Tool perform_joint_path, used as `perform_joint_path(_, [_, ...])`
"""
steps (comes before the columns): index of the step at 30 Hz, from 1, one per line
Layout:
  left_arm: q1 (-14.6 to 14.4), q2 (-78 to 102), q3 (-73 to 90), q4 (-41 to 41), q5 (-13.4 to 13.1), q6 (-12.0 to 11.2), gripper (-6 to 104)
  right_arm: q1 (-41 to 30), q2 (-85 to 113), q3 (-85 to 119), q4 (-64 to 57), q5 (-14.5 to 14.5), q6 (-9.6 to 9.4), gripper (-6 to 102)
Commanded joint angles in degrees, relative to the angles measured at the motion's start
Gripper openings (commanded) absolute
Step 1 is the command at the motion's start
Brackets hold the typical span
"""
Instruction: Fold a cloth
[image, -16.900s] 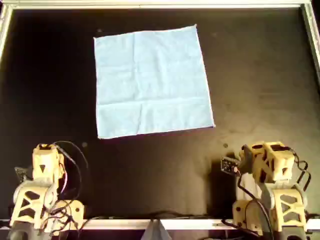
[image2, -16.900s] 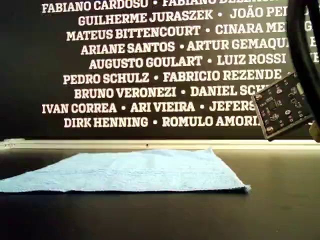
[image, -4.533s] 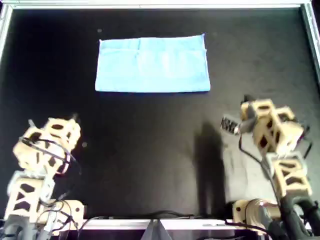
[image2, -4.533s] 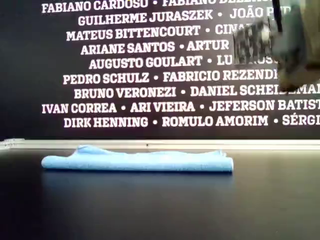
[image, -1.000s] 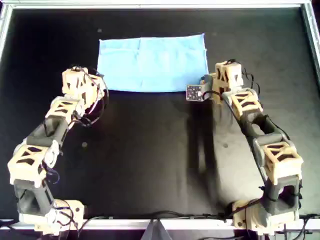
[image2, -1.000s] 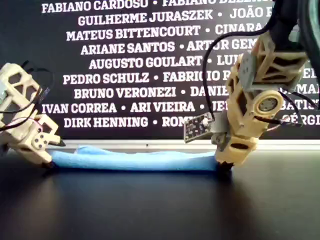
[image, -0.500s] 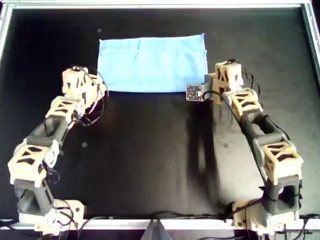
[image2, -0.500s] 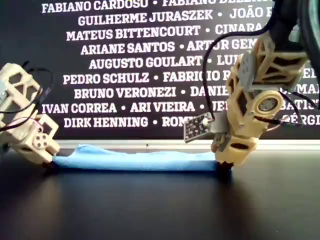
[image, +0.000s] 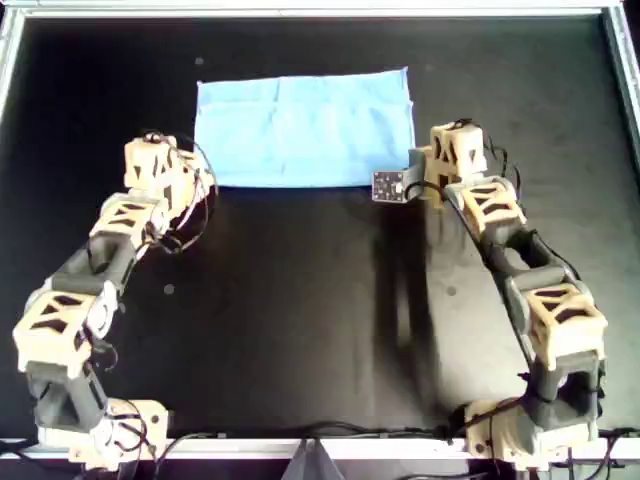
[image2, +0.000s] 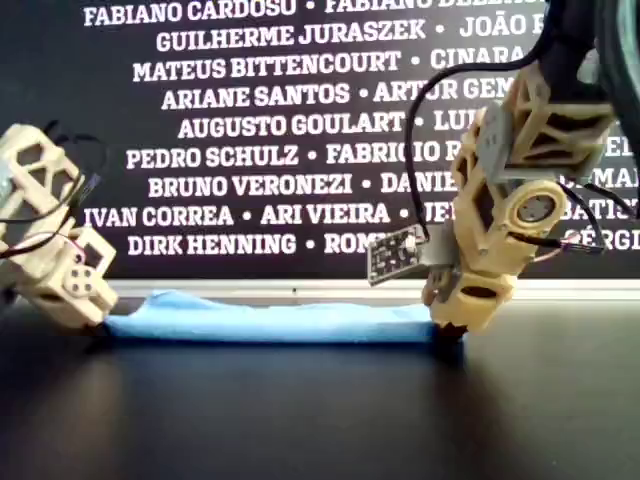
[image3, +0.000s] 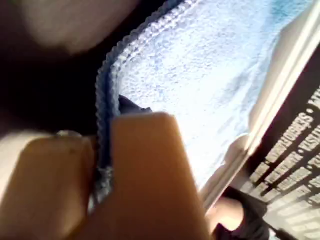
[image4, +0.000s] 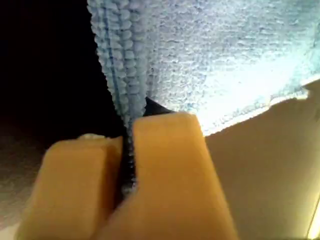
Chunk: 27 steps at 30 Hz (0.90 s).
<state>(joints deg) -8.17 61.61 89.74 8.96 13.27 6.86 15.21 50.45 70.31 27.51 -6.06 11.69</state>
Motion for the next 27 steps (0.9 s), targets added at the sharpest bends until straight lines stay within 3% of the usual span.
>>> perform_joint_path(1, [-1.76,9.40,3.96,0.09,0.53,0.35,-2,0.09,13.10,2.99,0.44,-0.62,0.26,-1])
perform_joint_path(12, [-1.76,33.57,21.62,0.09,0.53,0.35,-2,0.88,30.15,21.27,0.44,-0.62,0.26,-1])
perform_joint_path(27, [-1.85,48.25,38.85,0.09,0.53,0.35,-2,0.97,51.42,43.33,0.44,-0.70,0.26,-1])
